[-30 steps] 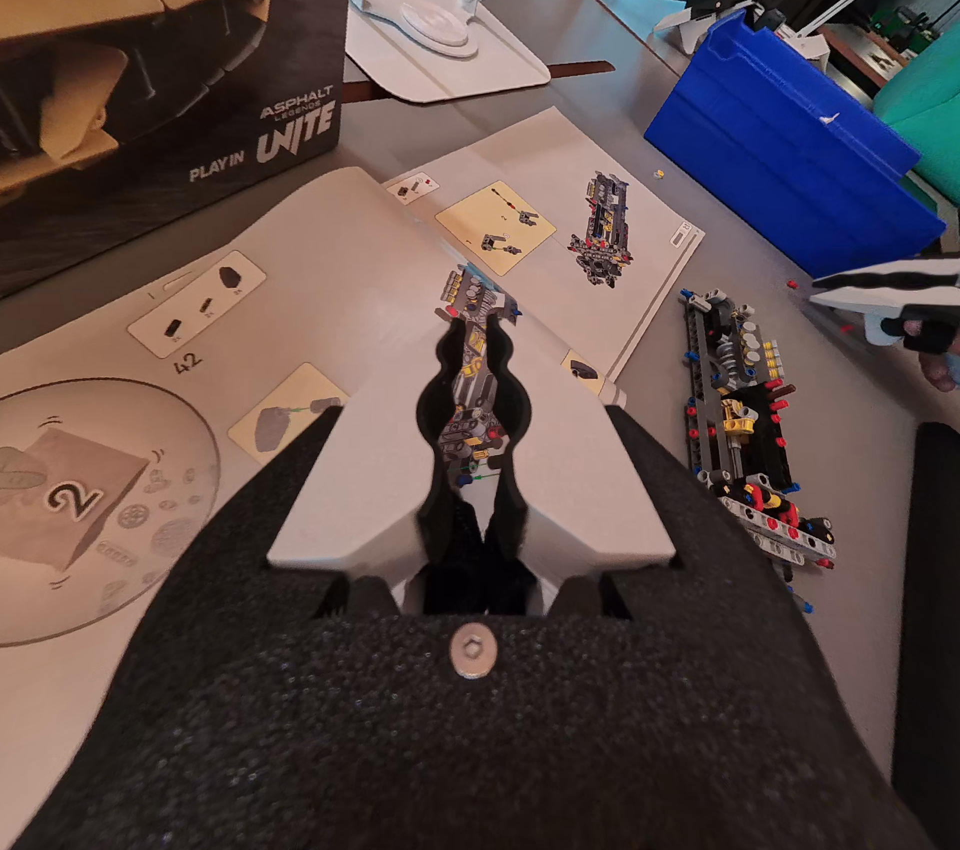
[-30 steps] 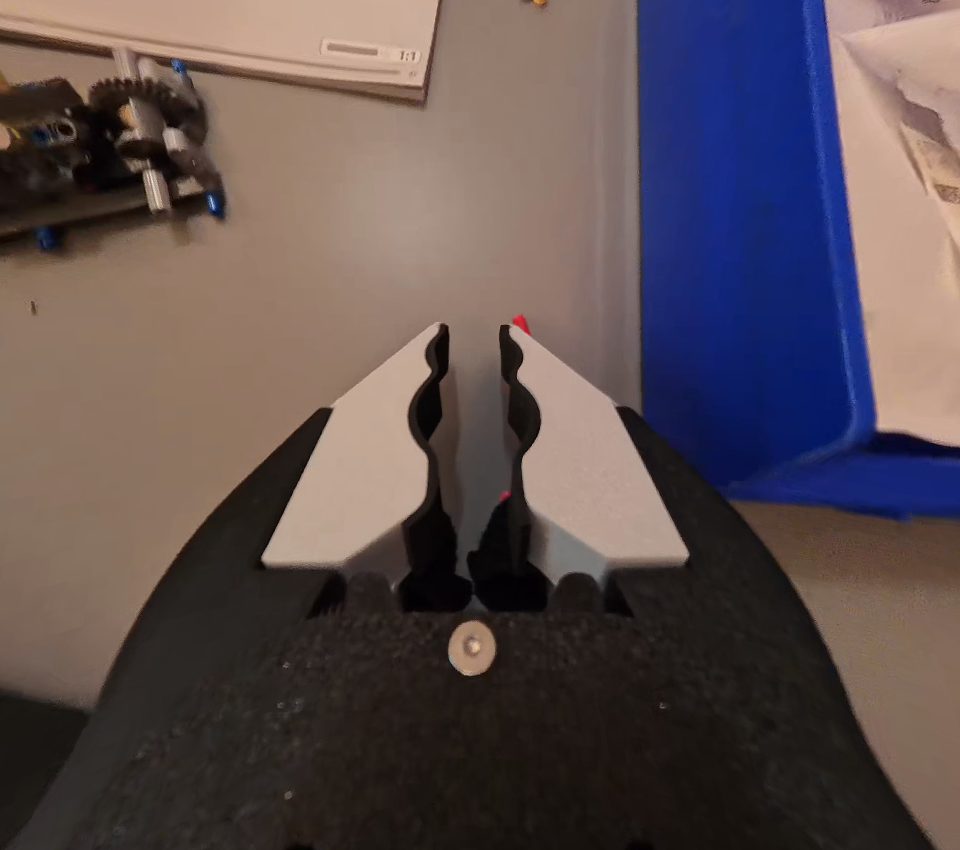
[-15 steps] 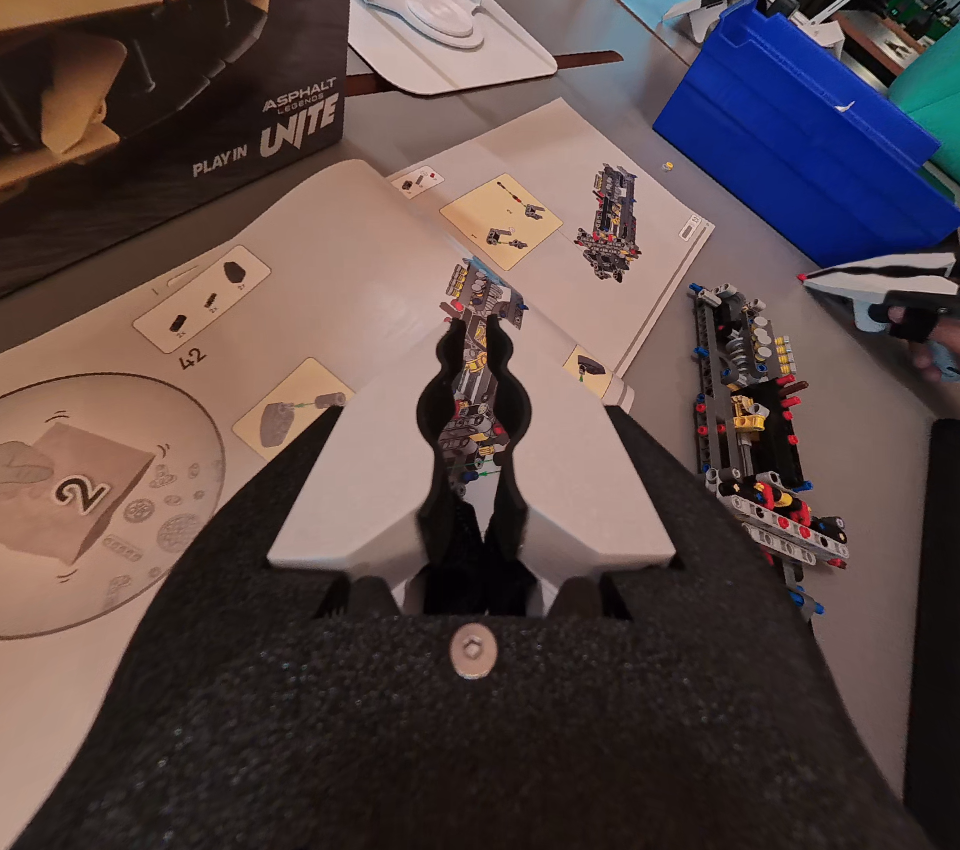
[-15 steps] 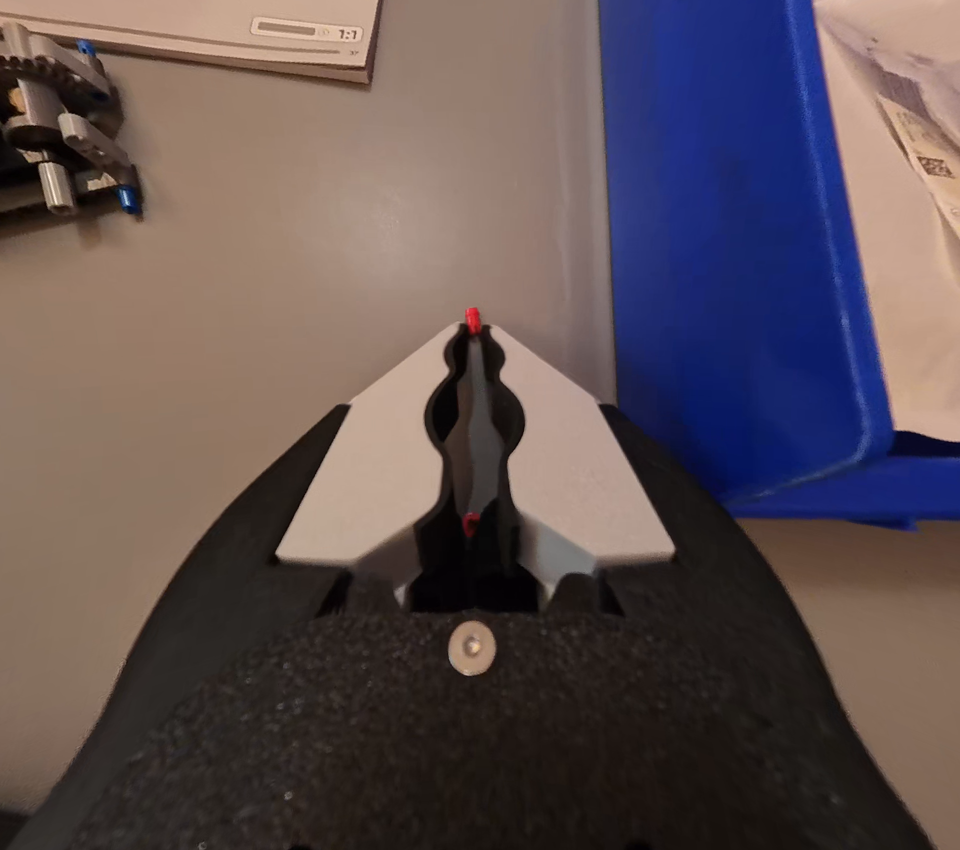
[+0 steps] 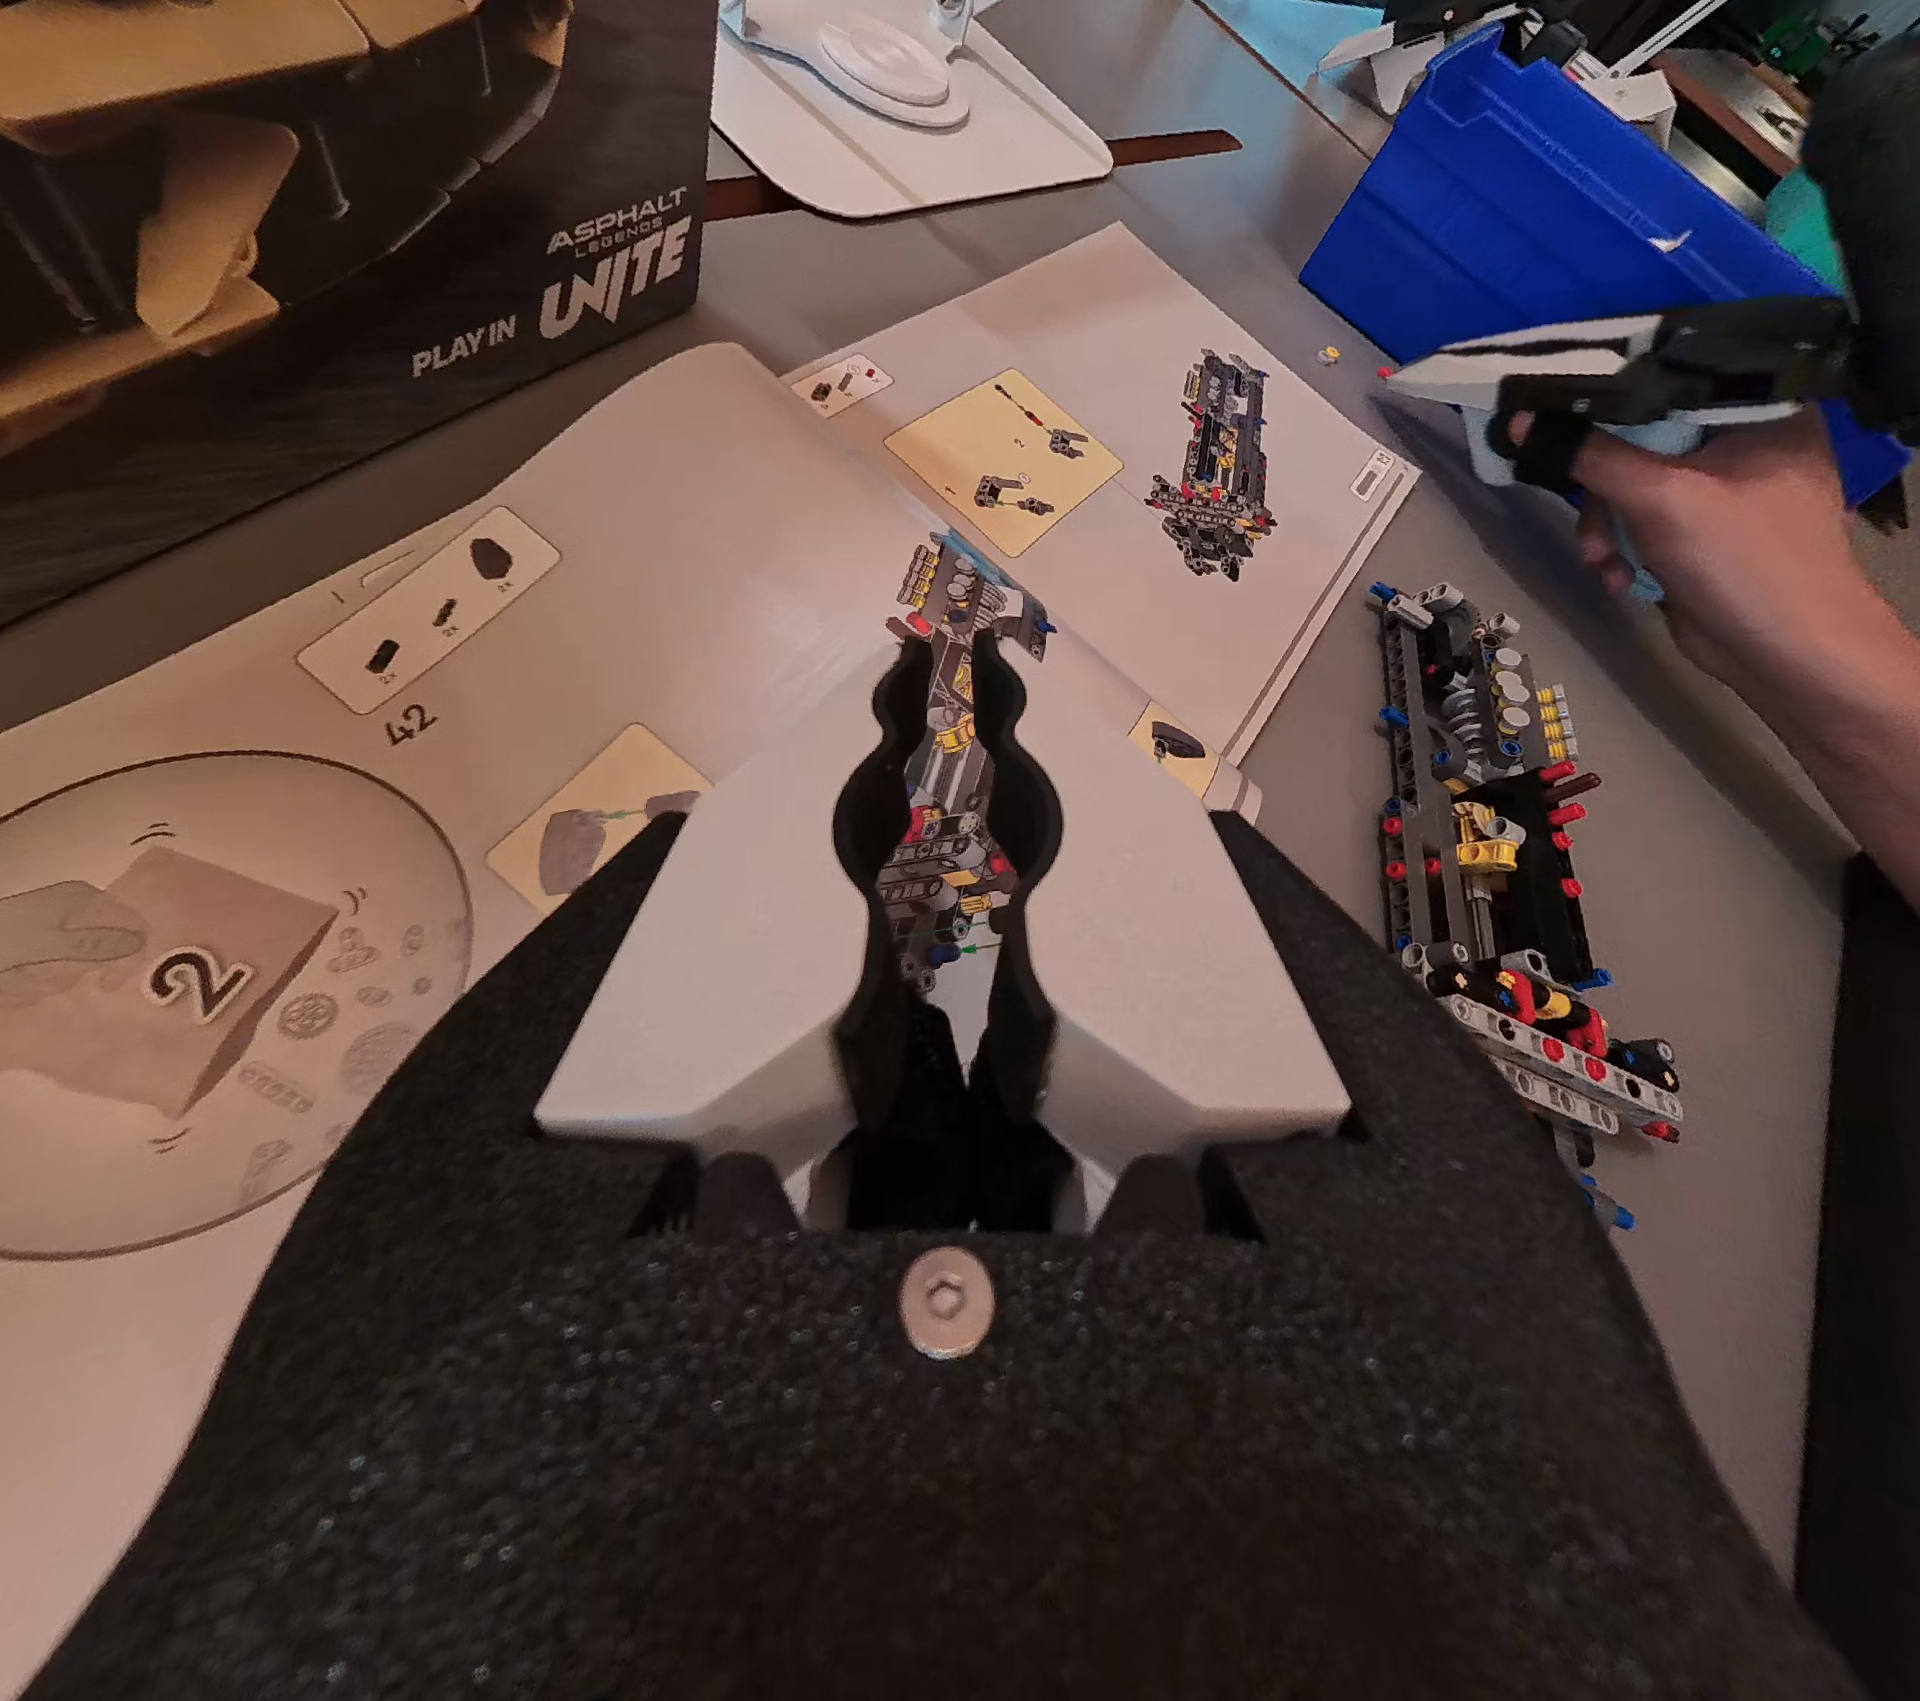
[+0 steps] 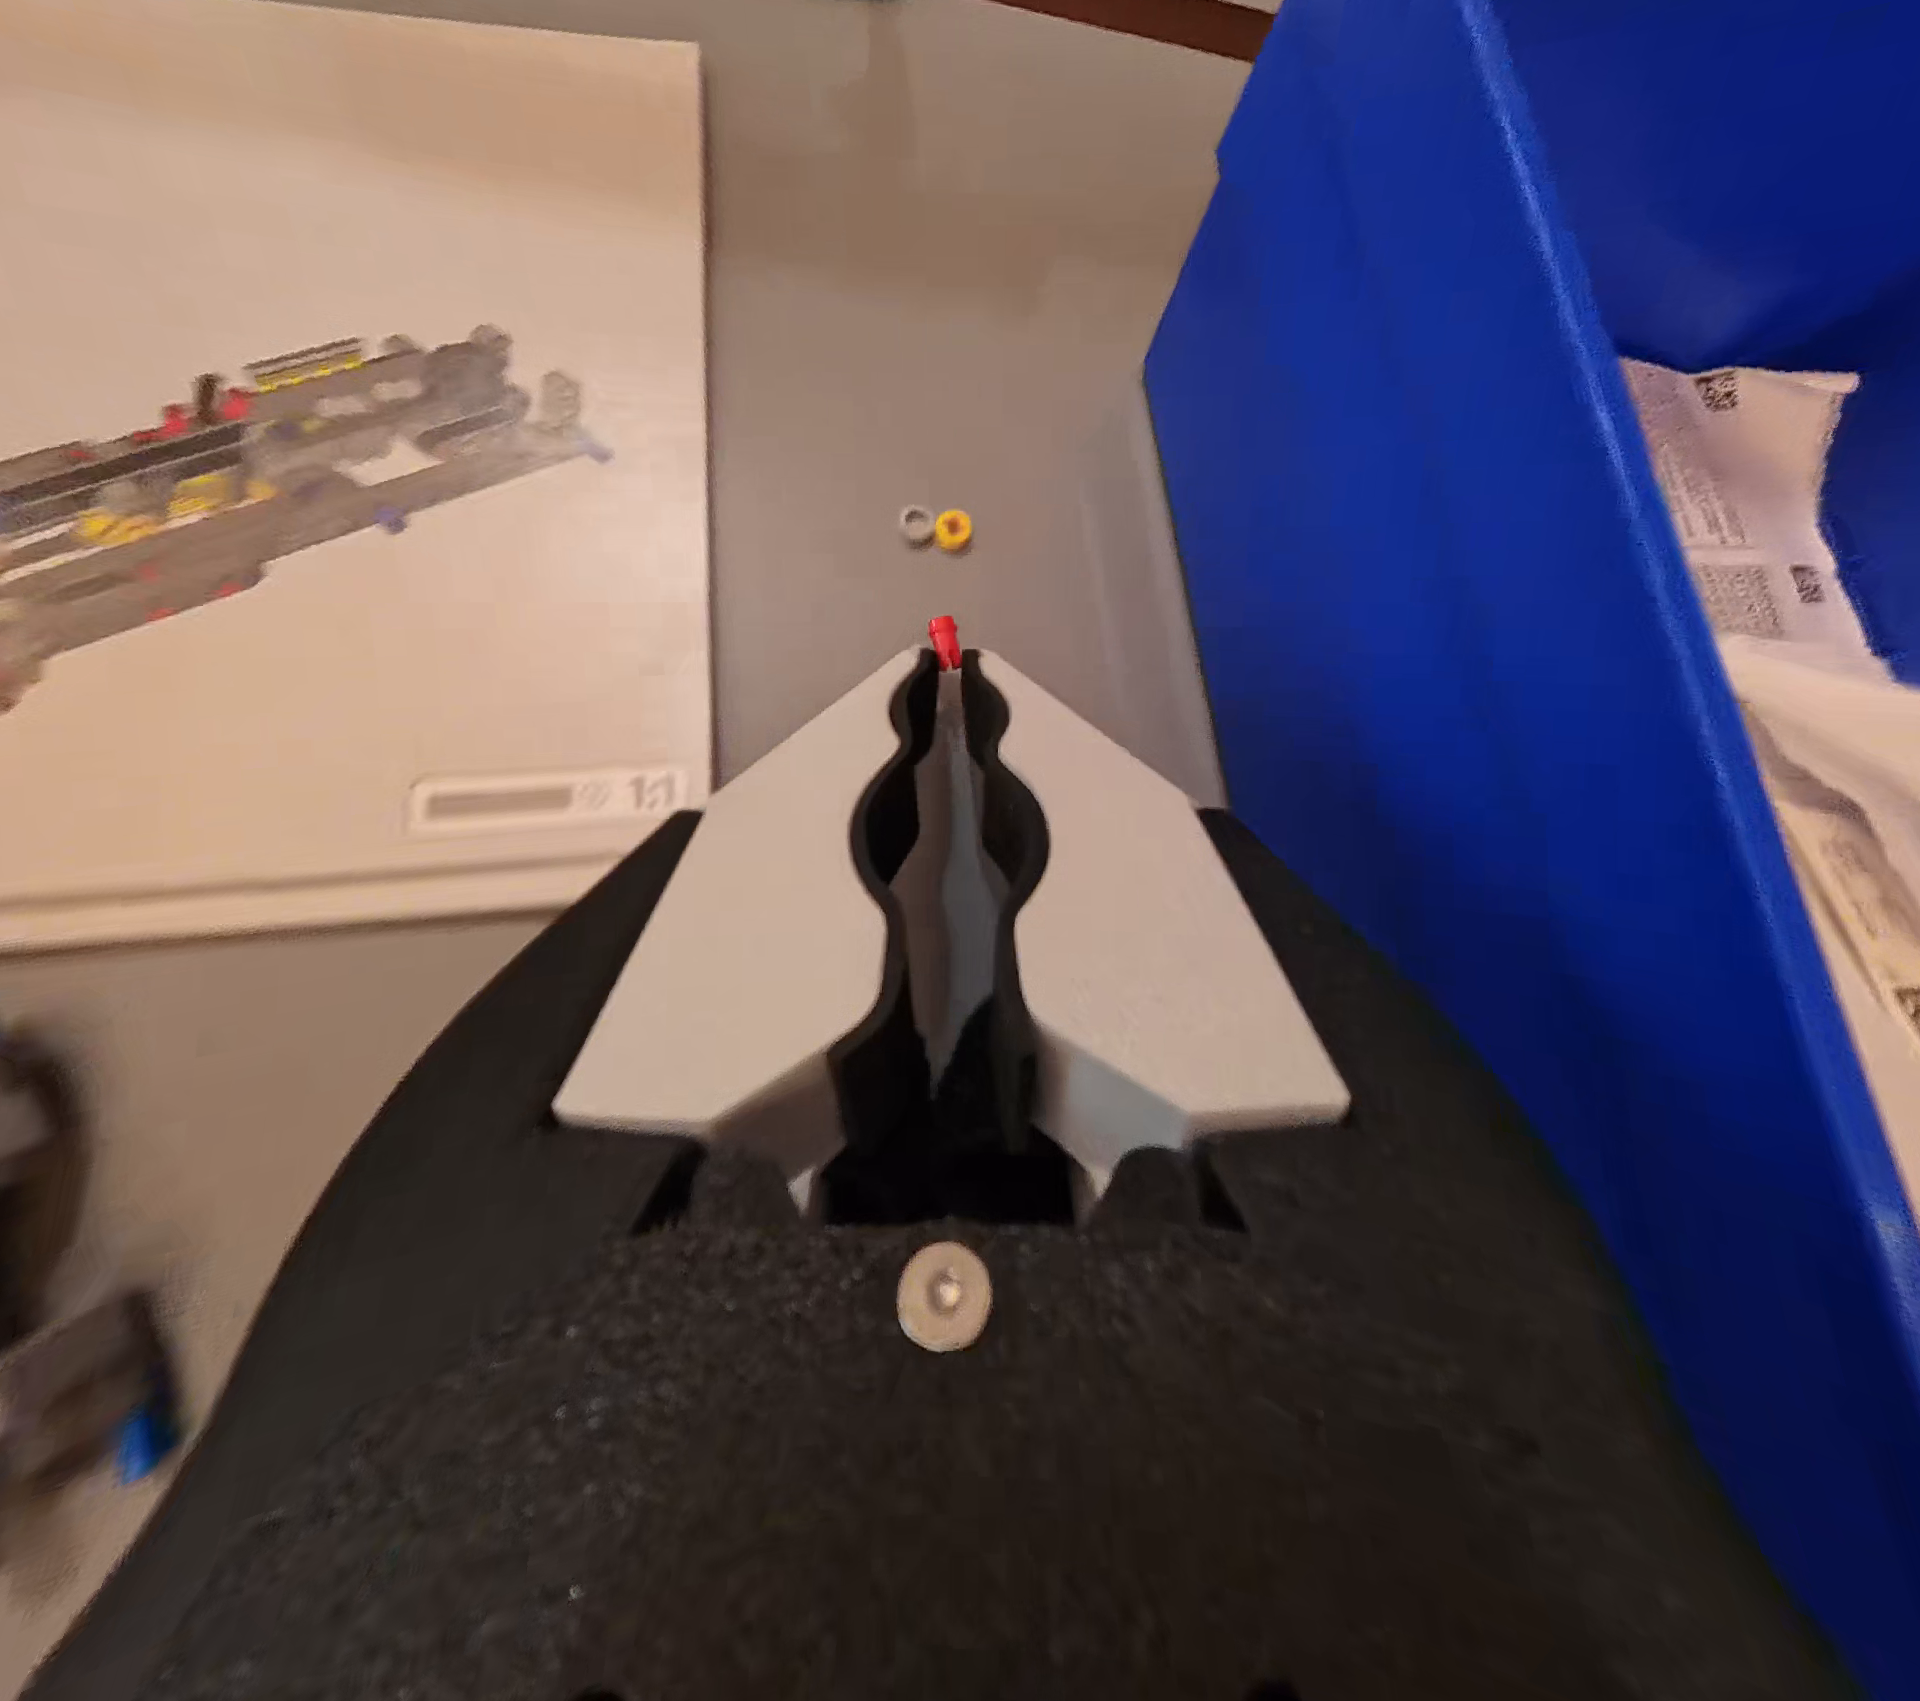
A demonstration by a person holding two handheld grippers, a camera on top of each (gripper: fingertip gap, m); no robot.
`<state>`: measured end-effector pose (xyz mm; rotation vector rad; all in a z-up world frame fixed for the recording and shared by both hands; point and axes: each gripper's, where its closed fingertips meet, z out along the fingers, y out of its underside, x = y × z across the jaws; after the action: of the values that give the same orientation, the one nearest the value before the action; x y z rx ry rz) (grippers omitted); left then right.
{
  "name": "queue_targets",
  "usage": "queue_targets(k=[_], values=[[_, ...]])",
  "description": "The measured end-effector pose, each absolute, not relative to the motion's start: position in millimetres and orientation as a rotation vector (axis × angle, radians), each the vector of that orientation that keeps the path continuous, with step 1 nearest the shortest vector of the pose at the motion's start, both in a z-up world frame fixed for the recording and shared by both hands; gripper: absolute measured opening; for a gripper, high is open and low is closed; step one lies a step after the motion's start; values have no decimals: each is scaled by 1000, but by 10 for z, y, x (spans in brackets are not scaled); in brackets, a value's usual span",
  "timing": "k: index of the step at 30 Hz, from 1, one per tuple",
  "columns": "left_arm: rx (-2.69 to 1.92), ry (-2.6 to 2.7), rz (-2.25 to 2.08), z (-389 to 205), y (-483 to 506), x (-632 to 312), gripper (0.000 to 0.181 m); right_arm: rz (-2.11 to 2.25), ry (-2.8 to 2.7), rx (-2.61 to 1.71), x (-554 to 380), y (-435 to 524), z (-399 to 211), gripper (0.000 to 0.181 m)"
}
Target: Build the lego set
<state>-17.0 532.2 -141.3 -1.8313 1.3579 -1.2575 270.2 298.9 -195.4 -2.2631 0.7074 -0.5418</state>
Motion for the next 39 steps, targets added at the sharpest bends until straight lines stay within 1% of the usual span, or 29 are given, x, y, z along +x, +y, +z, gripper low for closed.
queue_targets(k=[5, 10, 15, 17, 20, 23, 26, 29, 31, 36, 39], values=[[-1835, 1344, -1273, -1395, 5343, -178, 6, -581, 748, -2294, 2913, 3071, -2018, 3], [-1834, 1348, -1284, -1386, 5324, -177, 6, -590, 731, -2278, 2932, 3122, -2055, 4], [-1839, 1349, -1290, -1393, 5316, -178, 6, -581, 709, -2272, 2716, 2949, -1906, 15], [-1843, 1350, -1295, -1401, 5308, -177, 6, -505, 671, -2247, 2400, 2794, -1777, 19], [-1850, 1360, -1299, -1418, 5287, -171, 6, -472, 690, -2192, 2013, 2290, -1624, 18], [-1860, 1371, -1306, -1450, 5253, -157, 6, -422, 755, -2181, 1754, 1695, -1655, 21], [-1861, 1386, -1306, -1472, 5213, -142, 7, -351, 740, -2150, 1565, 1341, -1718, 24], [-1857, 1399, -1294, -1481, 5190, -137, 7, -342, 666, -2191, 1460, 1214, -1819, 27], [-1852, 1404, -1290, -1476, 5179, -137, 7, -424, 659, -2228, 1523, 1116, -1881, 24], [-1851, 1401, -1278, -1476, 5196, -144, 6, -338, 671, -2230, 1535, 1103, -1934, 23], [-1856, 1396, -1286, -1482, 5200, -144, 6, -294, 684, -2215, 1539, 1143, -1953, 19]])
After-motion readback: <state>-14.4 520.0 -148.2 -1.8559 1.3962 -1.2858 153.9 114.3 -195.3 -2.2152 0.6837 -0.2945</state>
